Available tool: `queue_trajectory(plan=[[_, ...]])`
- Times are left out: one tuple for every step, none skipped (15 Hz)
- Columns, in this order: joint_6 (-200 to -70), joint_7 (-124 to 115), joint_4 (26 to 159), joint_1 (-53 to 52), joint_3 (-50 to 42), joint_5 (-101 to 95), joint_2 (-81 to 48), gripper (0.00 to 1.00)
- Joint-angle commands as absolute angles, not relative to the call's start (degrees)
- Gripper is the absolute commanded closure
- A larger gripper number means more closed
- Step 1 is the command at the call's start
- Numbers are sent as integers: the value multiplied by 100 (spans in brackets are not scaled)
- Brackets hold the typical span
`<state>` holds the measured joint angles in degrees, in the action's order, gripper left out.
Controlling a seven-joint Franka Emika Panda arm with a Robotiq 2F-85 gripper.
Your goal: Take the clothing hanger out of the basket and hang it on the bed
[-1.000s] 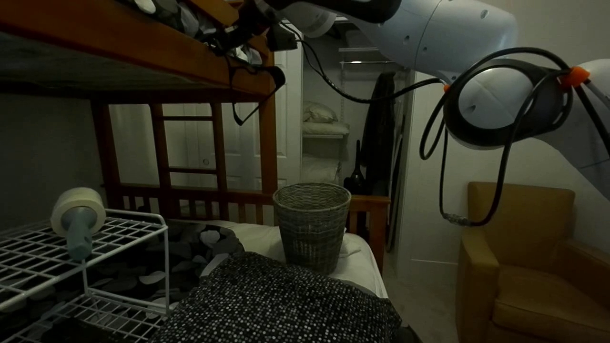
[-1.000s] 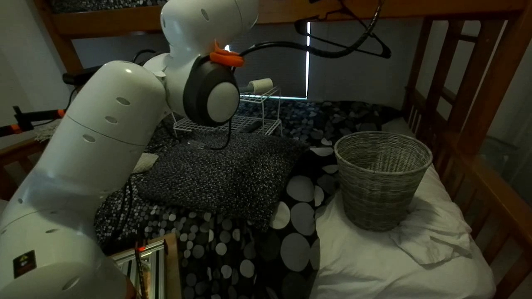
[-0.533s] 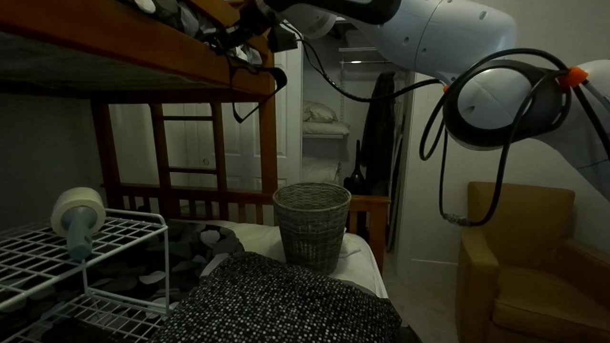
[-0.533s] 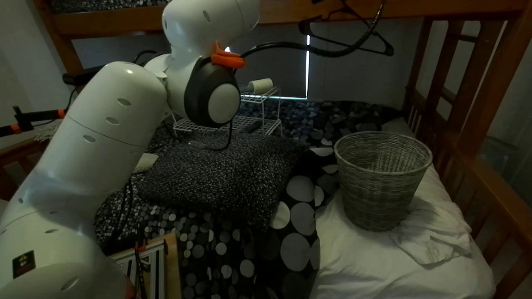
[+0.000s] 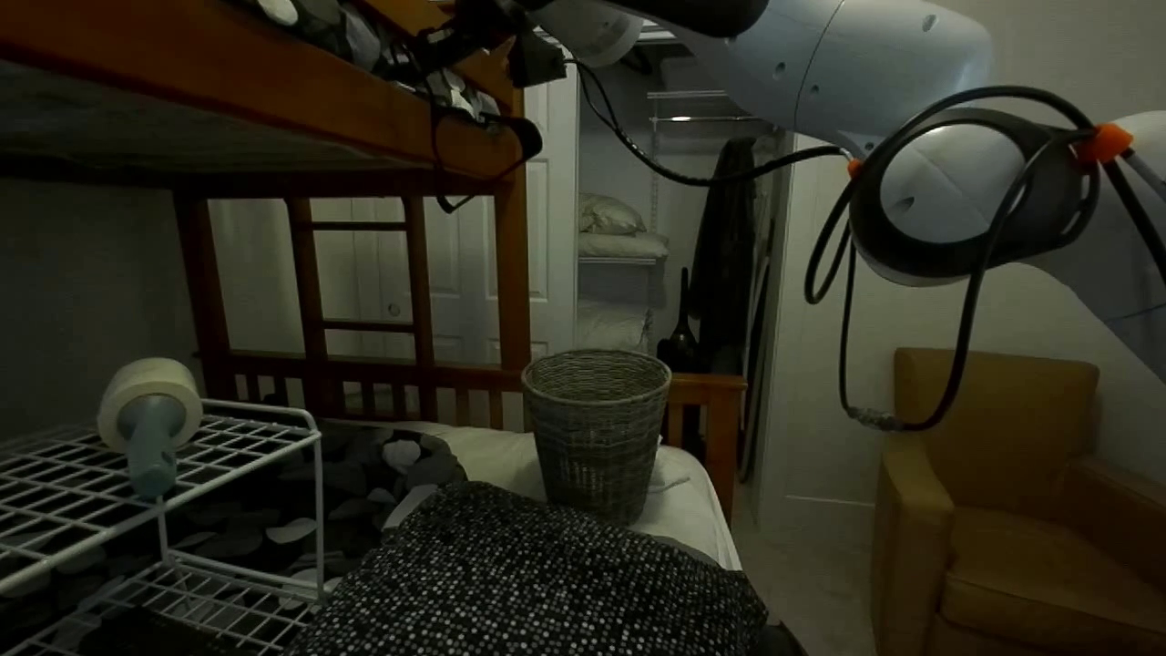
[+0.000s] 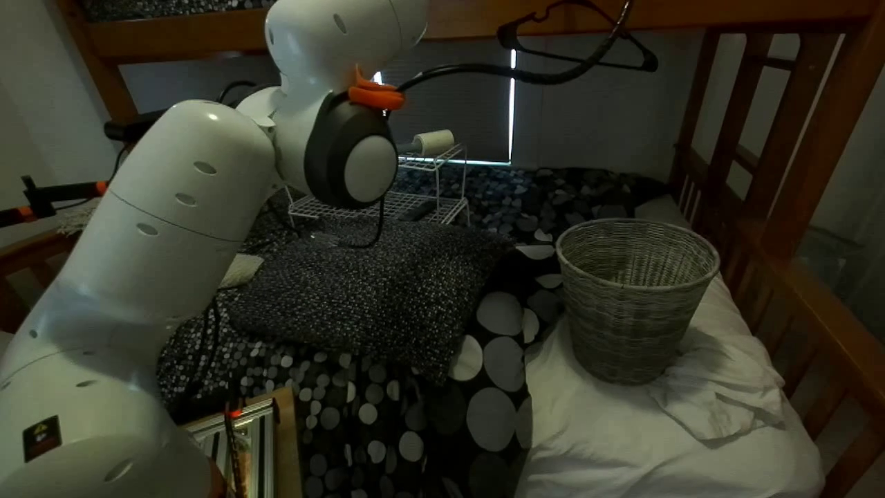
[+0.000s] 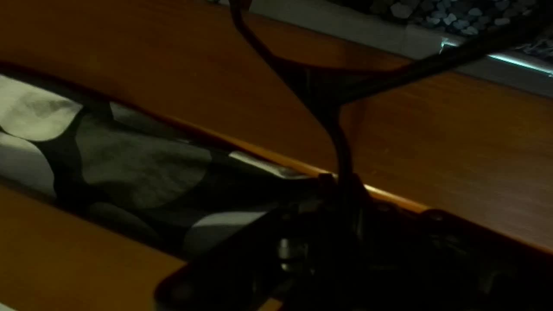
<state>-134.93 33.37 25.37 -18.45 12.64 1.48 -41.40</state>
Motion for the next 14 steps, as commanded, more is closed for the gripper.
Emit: queue_trajectory(plan=[[-13622, 3705, 2552, -1791, 1533, 416, -4055, 98], [-13584, 3731, 2561, -1750, 1639, 527, -4051, 98], [-13563, 3787, 2558, -1709, 1741, 653, -4076, 98], [-13541, 3832, 2548, -1676, 1829, 776, -4096, 98], [-13538, 3871, 2543, -1646, 1902, 886, -4136, 98], [-13576, 3957, 2544, -1611, 2008, 1027, -4194, 98], [-13622, 4049, 2547, -1583, 2094, 1143, -4238, 98], [-13648, 4129, 2548, -1552, 2159, 1245, -4282, 98], [-13645, 4188, 2550, -1499, 2255, 1387, -4334, 98], [-13614, 4217, 2550, -1457, 2321, 1503, -4385, 98], [-13589, 4235, 2550, -1428, 2366, 1590, -4423, 98], [-13559, 4213, 2550, -1396, 2387, 1657, -4471, 98], [-13510, 4157, 2551, -1373, 2403, 1712, -4508, 98], [-13404, 4112, 2553, -1345, 2437, 1781, -4531, 98]])
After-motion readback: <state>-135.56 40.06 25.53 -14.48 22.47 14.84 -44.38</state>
